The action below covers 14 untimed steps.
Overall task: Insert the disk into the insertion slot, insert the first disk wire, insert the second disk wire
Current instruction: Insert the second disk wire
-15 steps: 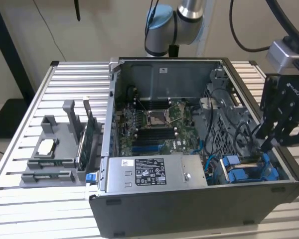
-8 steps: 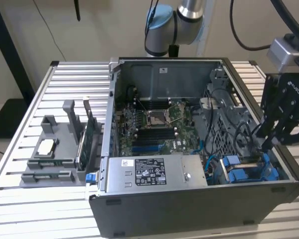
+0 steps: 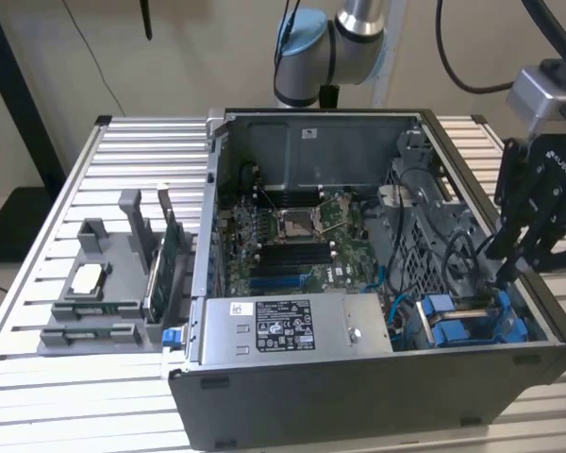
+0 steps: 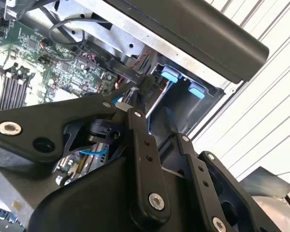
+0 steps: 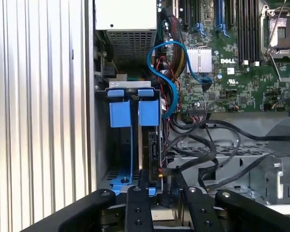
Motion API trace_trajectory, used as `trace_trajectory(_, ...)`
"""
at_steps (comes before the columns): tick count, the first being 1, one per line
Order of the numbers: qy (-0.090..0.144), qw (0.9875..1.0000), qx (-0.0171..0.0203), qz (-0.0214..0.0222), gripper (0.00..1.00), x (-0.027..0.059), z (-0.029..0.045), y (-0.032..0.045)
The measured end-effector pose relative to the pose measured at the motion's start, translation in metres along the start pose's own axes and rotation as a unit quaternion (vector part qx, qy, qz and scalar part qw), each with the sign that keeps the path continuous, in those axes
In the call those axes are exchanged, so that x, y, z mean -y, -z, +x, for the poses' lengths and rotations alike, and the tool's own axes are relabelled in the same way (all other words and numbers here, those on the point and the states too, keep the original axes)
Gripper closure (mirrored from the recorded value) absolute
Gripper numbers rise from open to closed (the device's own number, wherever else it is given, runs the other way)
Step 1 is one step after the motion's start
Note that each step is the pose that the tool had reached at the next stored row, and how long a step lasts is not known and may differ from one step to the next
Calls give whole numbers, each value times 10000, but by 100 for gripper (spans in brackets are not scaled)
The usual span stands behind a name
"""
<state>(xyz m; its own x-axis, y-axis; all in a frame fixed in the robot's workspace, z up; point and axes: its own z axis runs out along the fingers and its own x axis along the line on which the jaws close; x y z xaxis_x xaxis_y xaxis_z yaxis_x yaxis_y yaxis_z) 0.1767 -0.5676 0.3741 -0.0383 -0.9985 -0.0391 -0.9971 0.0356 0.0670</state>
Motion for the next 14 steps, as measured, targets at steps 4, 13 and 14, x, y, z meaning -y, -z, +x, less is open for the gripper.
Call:
trace_trajectory(4, 0, 10000, 1, 0, 67, 0, 0, 4)
trace_trajectory(13, 1, 10000, -1, 0, 67, 5, -1, 12)
trace_trajectory(14, 1, 10000, -3, 0, 67, 11, -1, 14)
